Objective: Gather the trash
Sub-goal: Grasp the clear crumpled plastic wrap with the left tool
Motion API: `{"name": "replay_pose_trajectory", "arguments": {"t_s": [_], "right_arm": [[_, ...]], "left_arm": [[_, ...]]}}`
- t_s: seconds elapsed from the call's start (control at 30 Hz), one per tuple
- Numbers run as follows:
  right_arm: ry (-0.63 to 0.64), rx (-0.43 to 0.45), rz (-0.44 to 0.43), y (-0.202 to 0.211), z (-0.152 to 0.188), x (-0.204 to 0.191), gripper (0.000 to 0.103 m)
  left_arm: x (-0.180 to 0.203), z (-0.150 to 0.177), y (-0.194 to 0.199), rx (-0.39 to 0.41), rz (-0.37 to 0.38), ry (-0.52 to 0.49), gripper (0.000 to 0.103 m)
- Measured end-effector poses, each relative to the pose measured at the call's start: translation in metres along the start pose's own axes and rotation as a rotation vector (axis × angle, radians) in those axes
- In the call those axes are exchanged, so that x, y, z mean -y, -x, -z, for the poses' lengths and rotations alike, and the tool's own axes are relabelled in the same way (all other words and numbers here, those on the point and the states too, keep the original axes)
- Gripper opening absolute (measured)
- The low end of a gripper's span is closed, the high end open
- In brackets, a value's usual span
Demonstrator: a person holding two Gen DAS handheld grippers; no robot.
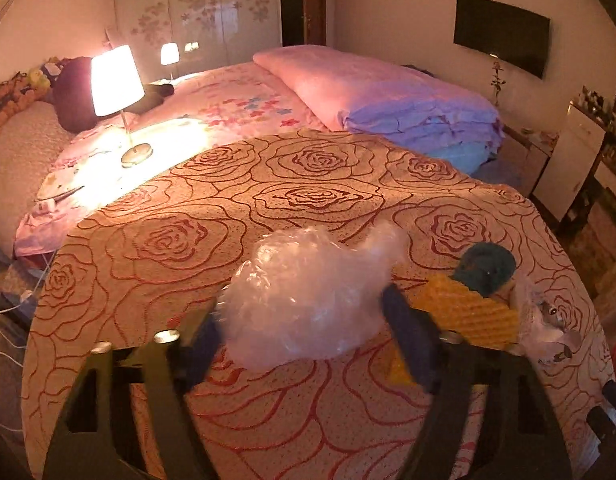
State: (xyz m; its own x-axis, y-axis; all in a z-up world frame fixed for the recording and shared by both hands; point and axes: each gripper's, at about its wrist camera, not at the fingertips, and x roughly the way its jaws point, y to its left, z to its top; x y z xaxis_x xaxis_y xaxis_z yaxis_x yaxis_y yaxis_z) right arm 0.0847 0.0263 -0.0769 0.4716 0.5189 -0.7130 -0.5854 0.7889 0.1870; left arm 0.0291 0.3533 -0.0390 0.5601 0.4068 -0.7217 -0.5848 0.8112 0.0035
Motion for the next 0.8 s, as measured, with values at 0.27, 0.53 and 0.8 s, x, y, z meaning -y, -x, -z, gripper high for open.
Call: {"name": "replay_pose_trajectory", "arguments": {"t_s": [0.27, 0.53, 0.8], "right_arm": [[0.01, 0.009, 0.005, 0.0, 0.002, -0.002, 0.068], [0.03, 0.025, 0.02, 0.001, 0.005, -0.004, 0.069], [0.032, 0.01, 0.028, 0.0, 0.004, -0.008, 0.071]], "left_arm": [[-0.003, 0.001, 0.007, 0.005, 0.021, 0.016, 0.048], [-0.004, 0.04, 0.049, 0.034, 0.002, 0.025, 0.048], [0.008, 0.088, 0.084, 0.06, -0.013, 0.027, 0.048]]}}
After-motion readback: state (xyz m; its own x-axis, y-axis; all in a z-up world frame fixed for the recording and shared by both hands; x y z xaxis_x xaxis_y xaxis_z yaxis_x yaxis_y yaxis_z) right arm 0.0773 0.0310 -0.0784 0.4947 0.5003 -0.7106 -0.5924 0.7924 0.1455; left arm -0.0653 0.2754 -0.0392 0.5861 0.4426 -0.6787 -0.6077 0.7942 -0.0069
